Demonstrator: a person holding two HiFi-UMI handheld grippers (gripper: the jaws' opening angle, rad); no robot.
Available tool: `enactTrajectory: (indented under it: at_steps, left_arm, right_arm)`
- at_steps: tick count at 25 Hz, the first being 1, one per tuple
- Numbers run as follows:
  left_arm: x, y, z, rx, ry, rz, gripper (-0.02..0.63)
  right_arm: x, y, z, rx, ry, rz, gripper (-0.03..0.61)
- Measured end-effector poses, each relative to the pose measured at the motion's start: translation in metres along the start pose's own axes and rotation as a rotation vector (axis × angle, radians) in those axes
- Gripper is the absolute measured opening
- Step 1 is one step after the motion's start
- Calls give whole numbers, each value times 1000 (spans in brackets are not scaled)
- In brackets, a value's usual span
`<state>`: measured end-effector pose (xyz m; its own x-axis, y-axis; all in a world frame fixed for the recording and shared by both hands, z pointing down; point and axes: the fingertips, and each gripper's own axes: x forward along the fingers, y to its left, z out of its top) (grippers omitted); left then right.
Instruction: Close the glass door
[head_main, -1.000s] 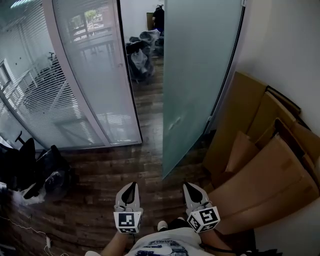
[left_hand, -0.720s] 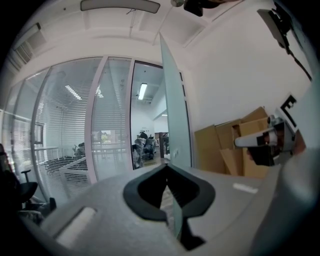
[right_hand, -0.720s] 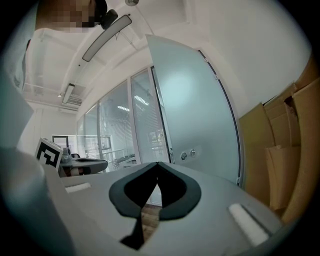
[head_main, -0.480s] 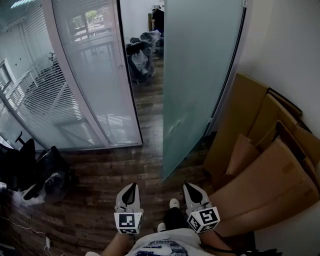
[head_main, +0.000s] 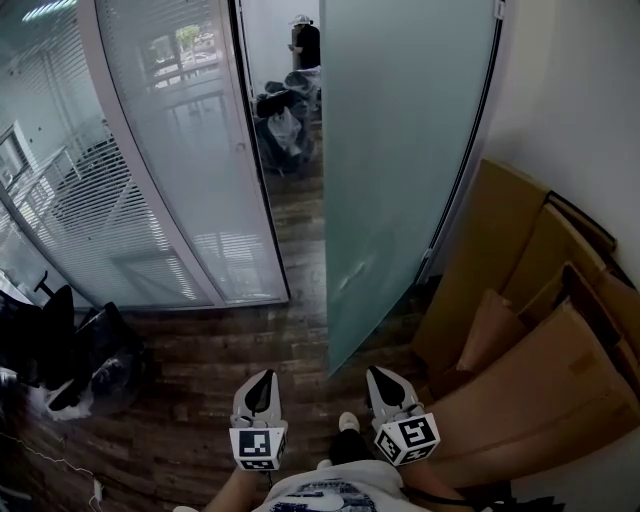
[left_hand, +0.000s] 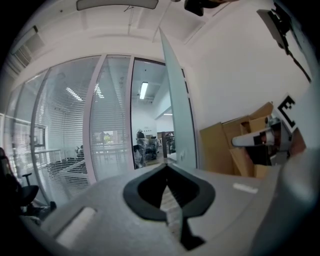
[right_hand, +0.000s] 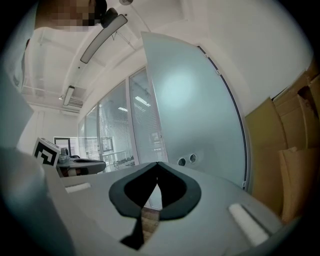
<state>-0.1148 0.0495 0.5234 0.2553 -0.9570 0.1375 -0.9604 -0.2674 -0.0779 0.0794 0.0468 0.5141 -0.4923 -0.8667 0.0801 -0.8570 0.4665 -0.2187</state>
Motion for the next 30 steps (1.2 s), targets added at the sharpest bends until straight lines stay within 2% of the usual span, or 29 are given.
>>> enactTrajectory:
  at_steps: [7,11,18,23,30]
  left_arm:
    - [45,7,16,-2,9,31,3]
    - [66,8,10,-4,22,44,3]
    - [97,13,8,4,51,90,3]
    - [121,13,22,6,59,125,3]
    - [145,9,26,13,65,167,3]
  right_arm:
    - [42,-28,10,3,9,31,8]
    - [64,-44,10,7,23,56,8]
    - [101,-68,8,4,59,91,8]
    - [125,-88,0,4,100,114,9]
    - [154,-107,-6,-2,126,176,45]
